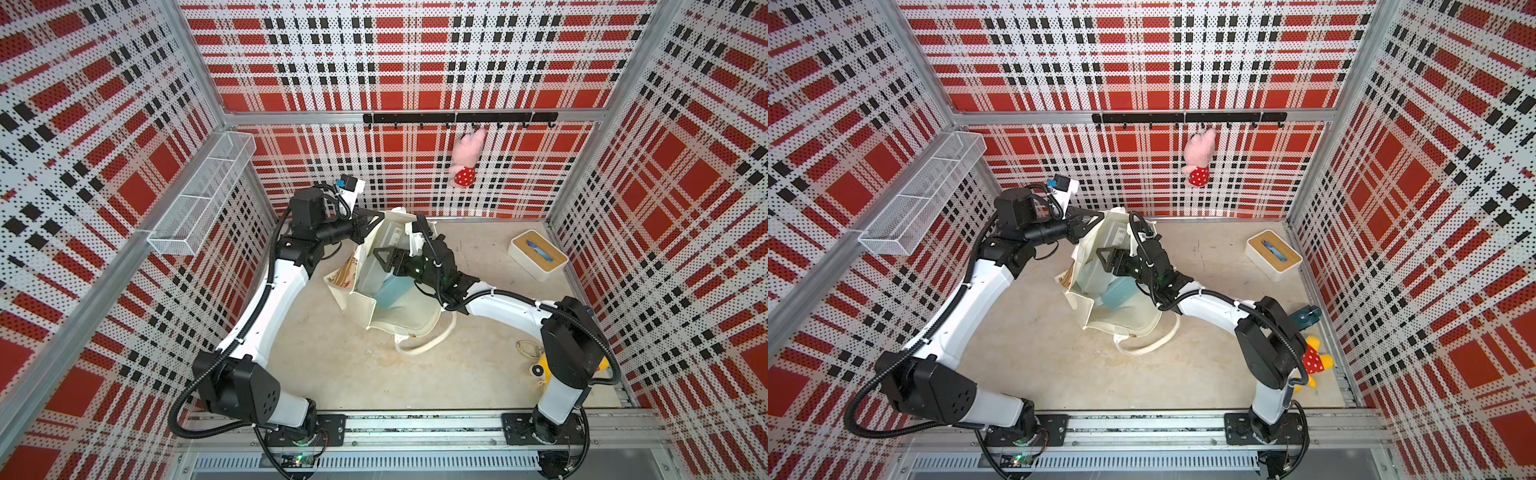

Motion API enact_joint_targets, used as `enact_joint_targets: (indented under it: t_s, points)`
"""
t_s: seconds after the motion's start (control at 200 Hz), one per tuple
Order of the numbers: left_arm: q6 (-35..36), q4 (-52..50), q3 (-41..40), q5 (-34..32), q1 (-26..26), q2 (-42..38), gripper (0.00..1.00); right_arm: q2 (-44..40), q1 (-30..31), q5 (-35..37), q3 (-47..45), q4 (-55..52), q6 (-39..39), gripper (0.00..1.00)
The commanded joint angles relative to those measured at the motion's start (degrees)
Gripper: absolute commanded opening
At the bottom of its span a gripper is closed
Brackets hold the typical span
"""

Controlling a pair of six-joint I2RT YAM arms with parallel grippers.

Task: Take out the pencil case from the canvas bag
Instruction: Pick up the pencil case from the canvas bag, then place the pencil case at the center of the board.

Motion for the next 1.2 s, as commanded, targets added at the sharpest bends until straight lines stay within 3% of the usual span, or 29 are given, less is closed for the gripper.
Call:
enact_joint_targets:
  t_s: [0.0, 0.471, 0.671, 0.772, 0.947, 1.192]
  points:
    - [-1.1, 8.0, 0.8, -0.3, 0.9, -3.6, 0.0, -6.0, 0.9, 1.8, -0.2, 3.0, -7.0, 0.72]
    - [-4.1, 11.0, 0.7, -5.4, 2.7, -4.2, 0.0, -21.6, 0.8, 6.6, -5.4, -7.6, -14.5, 0.7]
    - [-3.3, 8.9, 3.4, -13.1, 2.8, -2.7, 0.0, -28.9, -0.2, 13.3, -5.6, -18.2, -18.1, 0.7]
    - [-3.3, 8.6, 4.0, -17.4, 2.4, -2.3, 0.0, -31.5, -2.6, 16.0, -5.4, -23.9, -18.3, 0.68]
    - [-2.6, 6.4, 6.2, -18.5, 2.5, -0.8, 0.0, -32.7, -7.5, 20.0, -1.0, -37.1, -19.4, 0.67]
    - [-1.0, 2.2, 9.1, -21.0, 2.5, 1.3, 0.0, -24.4, -18.5, 17.5, 9.9, -58.1, -19.5, 0.68]
